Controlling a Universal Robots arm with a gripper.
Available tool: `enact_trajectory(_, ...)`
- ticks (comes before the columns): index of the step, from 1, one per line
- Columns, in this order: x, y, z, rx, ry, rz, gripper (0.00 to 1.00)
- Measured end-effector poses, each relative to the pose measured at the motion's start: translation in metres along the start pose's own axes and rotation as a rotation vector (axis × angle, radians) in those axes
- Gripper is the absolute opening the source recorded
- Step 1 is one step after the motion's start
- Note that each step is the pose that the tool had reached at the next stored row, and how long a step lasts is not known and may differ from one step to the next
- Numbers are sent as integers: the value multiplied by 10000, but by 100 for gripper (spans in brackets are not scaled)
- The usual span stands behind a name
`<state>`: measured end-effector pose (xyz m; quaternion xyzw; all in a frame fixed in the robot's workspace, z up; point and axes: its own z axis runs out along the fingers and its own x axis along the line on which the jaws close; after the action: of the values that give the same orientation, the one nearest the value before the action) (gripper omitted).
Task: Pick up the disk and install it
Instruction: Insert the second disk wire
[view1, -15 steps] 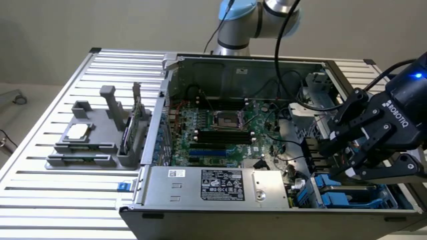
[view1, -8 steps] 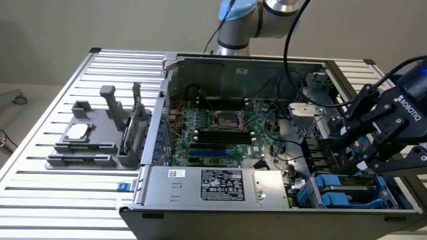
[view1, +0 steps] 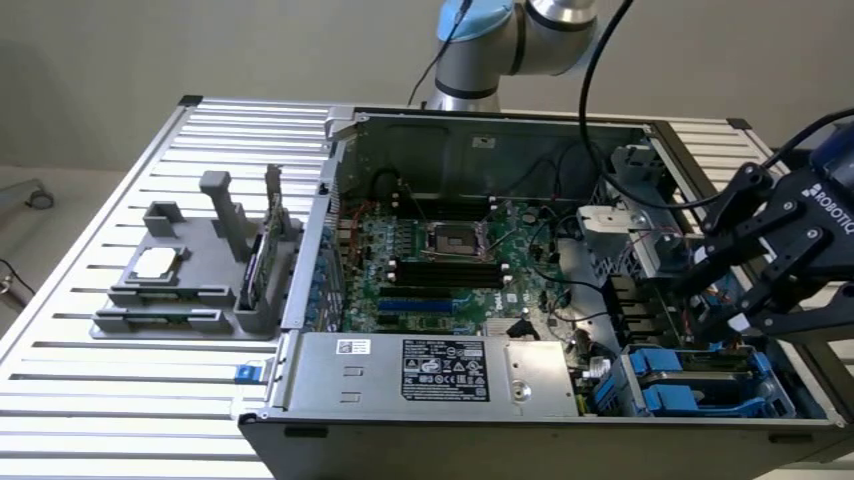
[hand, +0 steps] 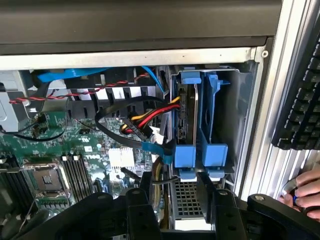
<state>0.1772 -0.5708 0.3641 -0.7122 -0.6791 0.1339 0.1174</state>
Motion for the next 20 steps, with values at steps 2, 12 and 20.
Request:
enact_trajectory(2,23,7,-5,-8,-1,3,49)
enact_trajectory(12,96,-7,-39,-857,39,19,49)
enact_trajectory(20,92,-87,-29,-1671,-109,92,49)
